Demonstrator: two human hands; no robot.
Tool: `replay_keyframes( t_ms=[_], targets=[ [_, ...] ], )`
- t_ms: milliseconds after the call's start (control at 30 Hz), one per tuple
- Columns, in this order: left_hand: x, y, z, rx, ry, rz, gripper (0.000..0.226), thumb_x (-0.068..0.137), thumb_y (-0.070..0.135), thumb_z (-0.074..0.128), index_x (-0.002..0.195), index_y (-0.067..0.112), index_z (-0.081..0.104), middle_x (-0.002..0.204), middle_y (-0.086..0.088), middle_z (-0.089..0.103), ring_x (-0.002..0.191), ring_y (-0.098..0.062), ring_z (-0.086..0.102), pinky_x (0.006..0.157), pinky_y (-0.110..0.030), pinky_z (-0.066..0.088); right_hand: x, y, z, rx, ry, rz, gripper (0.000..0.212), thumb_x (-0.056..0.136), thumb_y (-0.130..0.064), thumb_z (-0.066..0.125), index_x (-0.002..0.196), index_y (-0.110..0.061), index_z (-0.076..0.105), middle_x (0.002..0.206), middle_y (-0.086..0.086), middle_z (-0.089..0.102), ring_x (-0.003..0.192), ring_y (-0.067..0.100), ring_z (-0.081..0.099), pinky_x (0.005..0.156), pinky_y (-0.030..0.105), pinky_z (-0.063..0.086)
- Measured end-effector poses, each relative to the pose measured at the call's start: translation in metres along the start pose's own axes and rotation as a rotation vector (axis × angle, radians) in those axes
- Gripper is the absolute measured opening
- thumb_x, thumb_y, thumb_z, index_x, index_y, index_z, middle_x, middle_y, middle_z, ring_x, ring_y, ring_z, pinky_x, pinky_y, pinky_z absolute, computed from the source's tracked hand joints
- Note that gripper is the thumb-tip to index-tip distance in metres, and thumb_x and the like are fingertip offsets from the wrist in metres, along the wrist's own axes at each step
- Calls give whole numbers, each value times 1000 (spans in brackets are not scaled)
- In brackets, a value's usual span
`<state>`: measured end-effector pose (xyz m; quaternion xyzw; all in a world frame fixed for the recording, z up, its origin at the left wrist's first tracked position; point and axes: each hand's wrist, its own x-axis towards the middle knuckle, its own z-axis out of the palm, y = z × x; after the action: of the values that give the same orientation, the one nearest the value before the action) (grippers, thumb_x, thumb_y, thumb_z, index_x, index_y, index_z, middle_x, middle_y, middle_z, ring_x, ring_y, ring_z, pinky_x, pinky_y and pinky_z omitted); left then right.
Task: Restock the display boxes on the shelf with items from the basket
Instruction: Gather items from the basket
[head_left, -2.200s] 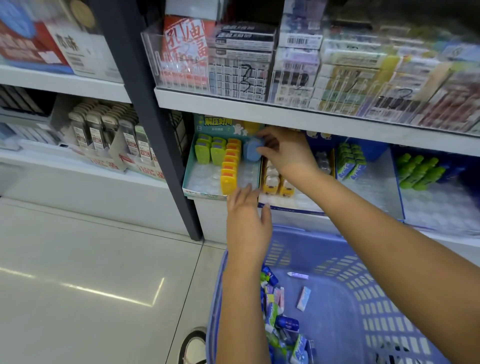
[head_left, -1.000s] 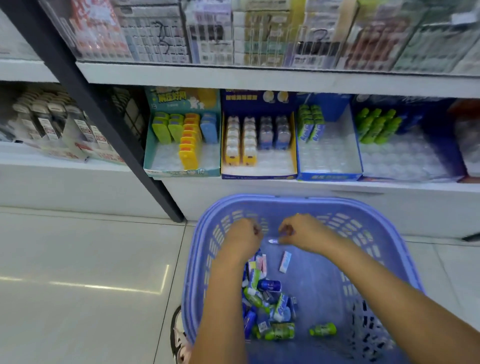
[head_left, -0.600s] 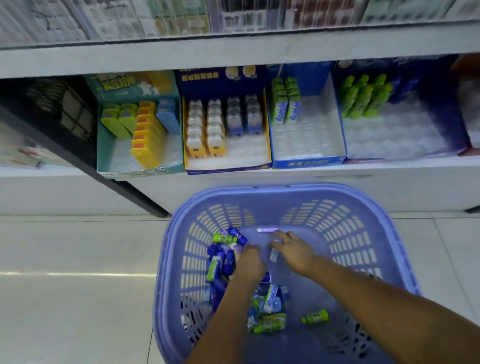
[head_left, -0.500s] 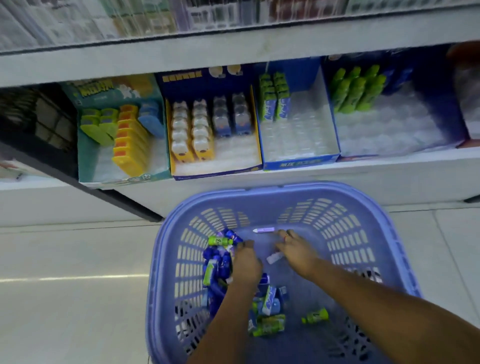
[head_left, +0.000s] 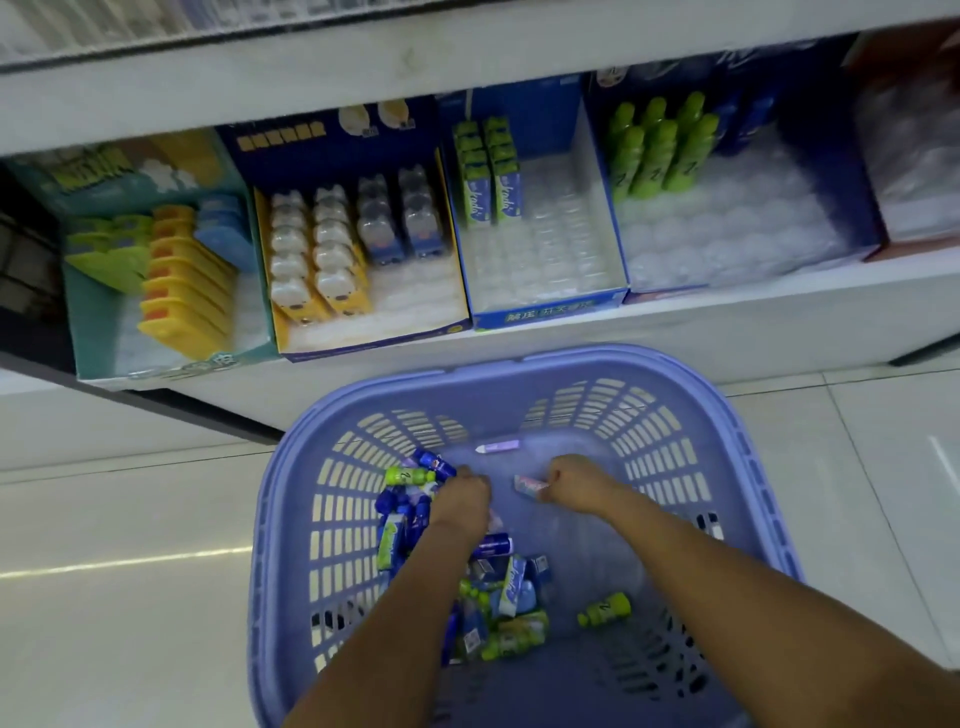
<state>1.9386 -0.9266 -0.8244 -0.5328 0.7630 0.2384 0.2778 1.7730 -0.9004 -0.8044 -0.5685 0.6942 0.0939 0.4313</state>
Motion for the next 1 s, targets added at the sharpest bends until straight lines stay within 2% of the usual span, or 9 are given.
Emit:
replay_keyframes(
  t_ms=[67, 167, 300, 433, 533, 633, 767, 933, 1000],
  targets=[
    [-3, -2, 1, 22, 28, 10, 32, 92, 8, 53, 123, 7, 58, 132, -16, 49, 118, -31, 55, 96, -38, 45, -7, -5, -12, 49, -77, 69, 30, 90, -36, 60, 81, -8, 62, 106, 22, 61, 96, 27, 56, 84, 32, 41],
    [-10, -2, 2, -61, 60, -10, 29, 92, 18, 55, 119, 8, 60, 127, -14, 55, 112, -30, 58, 93, -39, 48, -24, -4, -31, 211, -43, 34, 33, 84, -23, 68, 59, -13, 50, 81, 15, 59, 79, 22, 55, 70, 29, 42],
    [-27, -1, -7, -664, 85, -66, 29, 85, 32, 69, 79, 4, 63, 79, -13, 60, 74, -24, 56, 70, -36, 47, -58, -5, -52, 702, 99, -21, 21, 77, -5, 75, 70, -11, 56, 65, 4, 61, 63, 12, 59, 63, 24, 49],
    [-50, 8, -61, -1201, -58, -60, 16, 86, 13, 68, 95, 0, 69, 64, -1, 66, 54, -11, 51, 54, -21, 45, -89, -11, -81, 1147, 48, -134, 18, 84, 4, 63, 76, -9, 53, 73, 11, 62, 63, 14, 63, 59, 17, 53],
    [-81, 10, -103, -1423, -69, 93, 8, 91, 16, 62, 90, 10, 67, 65, 4, 67, 57, -8, 55, 58, -16, 48, -108, -19, -106, 1135, 16, -228, 9, 89, -1, 57, 87, -9, 60, 80, 10, 63, 70, 15, 58, 67, 20, 51],
    [-112, 3, -135, -1599, 41, 225, 8, 91, 19, 60, 87, 16, 66, 68, 2, 64, 54, -4, 54, 58, -18, 46, -126, -30, -135, 1143, 55, -371, 11, 89, -1, 56, 90, -7, 65, 75, 2, 67, 64, 8, 59, 64, 15, 52],
    [-136, 1, -170, -1689, 333, 266, 10, 86, 19, 66, 77, 16, 66, 64, 1, 50, 54, -7, 42, 56, -20, 36, -148, -46, -173, 1257, 298, -546, 12, 86, 0, 58, 91, -7, 67, 76, 2, 71, 67, 9, 65, 67, 16, 54],
    [-159, -5, -186, -2088, 438, 431, 6, 88, 11, 62, 82, 10, 61, 81, -1, 72, 82, -14, 69, 76, -25, 56, -157, -67, -196, 1252, 593, -623, 12, 84, -2, 63, 90, -12, 65, 72, -2, 72, 65, 9, 67, 66, 17, 54],
    [-165, -11, -192, -2167, 463, 463, 9, 92, 8, 56, 83, 7, 57, 74, -4, 70, 79, -18, 71, 74, -27, 57, -155, -79, -201, 1215, 667, -628, 12, 82, -4, 68, 87, -14, 65, 74, 0, 73, 67, 11, 68, 65, 17, 53]
  ],
)
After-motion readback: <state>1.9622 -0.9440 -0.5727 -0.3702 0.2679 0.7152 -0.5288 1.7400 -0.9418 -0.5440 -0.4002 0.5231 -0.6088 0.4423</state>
